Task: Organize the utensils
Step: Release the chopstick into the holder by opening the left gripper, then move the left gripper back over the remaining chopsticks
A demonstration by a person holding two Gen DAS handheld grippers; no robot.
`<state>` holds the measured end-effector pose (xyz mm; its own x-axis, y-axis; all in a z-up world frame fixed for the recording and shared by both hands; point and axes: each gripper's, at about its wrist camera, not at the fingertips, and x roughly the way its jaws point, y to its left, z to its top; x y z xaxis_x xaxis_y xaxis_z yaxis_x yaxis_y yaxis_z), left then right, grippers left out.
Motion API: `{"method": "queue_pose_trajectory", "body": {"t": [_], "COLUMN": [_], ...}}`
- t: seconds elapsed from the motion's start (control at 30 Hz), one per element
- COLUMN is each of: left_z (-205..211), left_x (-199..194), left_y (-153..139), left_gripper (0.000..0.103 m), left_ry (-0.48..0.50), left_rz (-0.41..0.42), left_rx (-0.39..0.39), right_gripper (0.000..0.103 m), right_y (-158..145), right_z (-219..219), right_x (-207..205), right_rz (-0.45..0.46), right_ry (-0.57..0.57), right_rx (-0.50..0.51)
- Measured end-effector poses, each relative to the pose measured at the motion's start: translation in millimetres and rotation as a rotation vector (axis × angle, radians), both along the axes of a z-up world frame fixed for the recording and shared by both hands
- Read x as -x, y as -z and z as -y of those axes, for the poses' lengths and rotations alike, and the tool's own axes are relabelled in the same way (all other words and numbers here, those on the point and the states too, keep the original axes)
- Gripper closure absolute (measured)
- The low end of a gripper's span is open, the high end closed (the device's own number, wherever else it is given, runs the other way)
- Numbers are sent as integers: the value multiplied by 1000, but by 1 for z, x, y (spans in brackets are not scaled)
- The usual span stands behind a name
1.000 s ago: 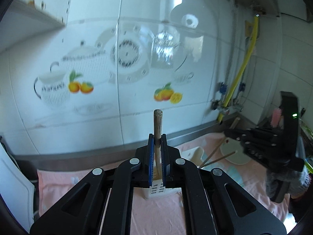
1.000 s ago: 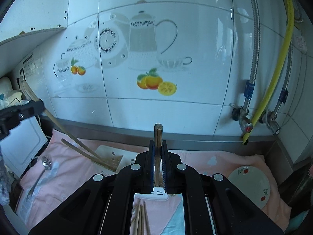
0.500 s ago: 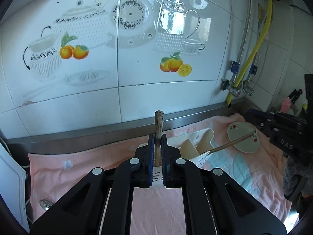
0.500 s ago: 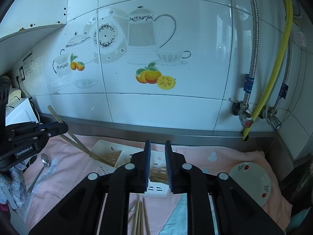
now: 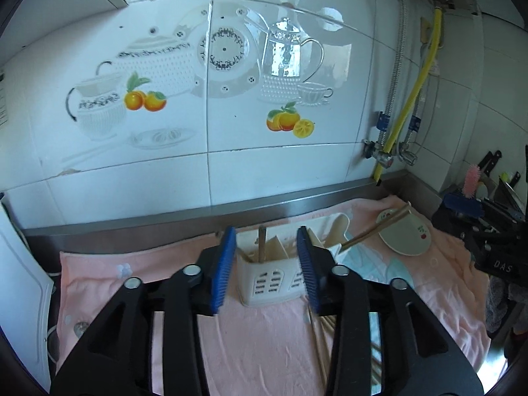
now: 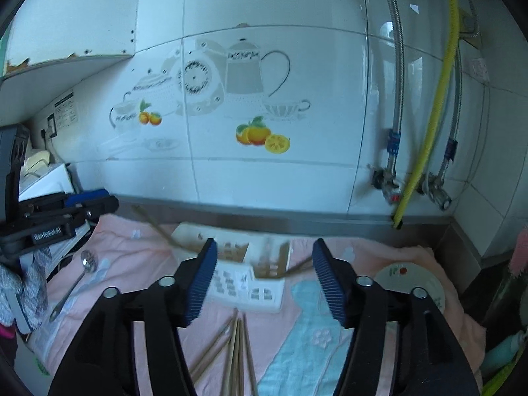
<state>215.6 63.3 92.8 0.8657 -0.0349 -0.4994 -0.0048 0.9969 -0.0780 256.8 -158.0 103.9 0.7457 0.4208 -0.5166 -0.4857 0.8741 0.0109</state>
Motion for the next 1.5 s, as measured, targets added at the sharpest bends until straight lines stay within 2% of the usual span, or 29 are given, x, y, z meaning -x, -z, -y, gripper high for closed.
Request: {"method": "queue_pose_trajectory", "body": {"t": [0.17, 0.4, 0.6, 0.7, 0.83, 1.1, 1.2, 1.23, 1.4, 1.43, 1.5], "left_z": [1, 8, 11, 10, 4, -12, -16, -17, -24, -24, -26], "left_x": [35, 73, 95, 103, 112, 126, 129, 130, 134, 134, 136], "left_y": [13, 48, 86, 101, 118, 135, 142, 144, 153, 153, 154], "left_gripper": [49, 45, 45, 45, 45, 45, 45, 45, 45, 45, 45], "left_ry": [-2, -2, -15, -23, -46, -93, -104, -108, -124, -126, -132], "left_rz": [11, -6, -55, -73, -96, -115, -126, -130, -146, -146, -147], "left_rx": [15, 14, 25, 43, 76, 119, 139, 142, 159, 161, 163], "right_gripper": [36, 34, 34, 35, 35, 50, 53, 57, 62, 66, 69], "right_y": [23, 64, 105, 122, 141, 172, 179, 180, 187, 188, 191], "right_z": [13, 31, 45, 47, 42, 31, 28, 27, 22, 21, 20], "right_x": [26, 59, 85, 94, 111, 134, 137, 137, 136, 137, 137], "right_rz": [-8, -63, -110, -139, -130, -158, -173, -178, -195, -194, -202], "right_ry": [2, -19, -34, -44, -50, -82, -92, -94, -103, -104, -104], "right_rx": [22, 31, 38, 35, 56, 73, 69, 65, 58, 58, 54]}}
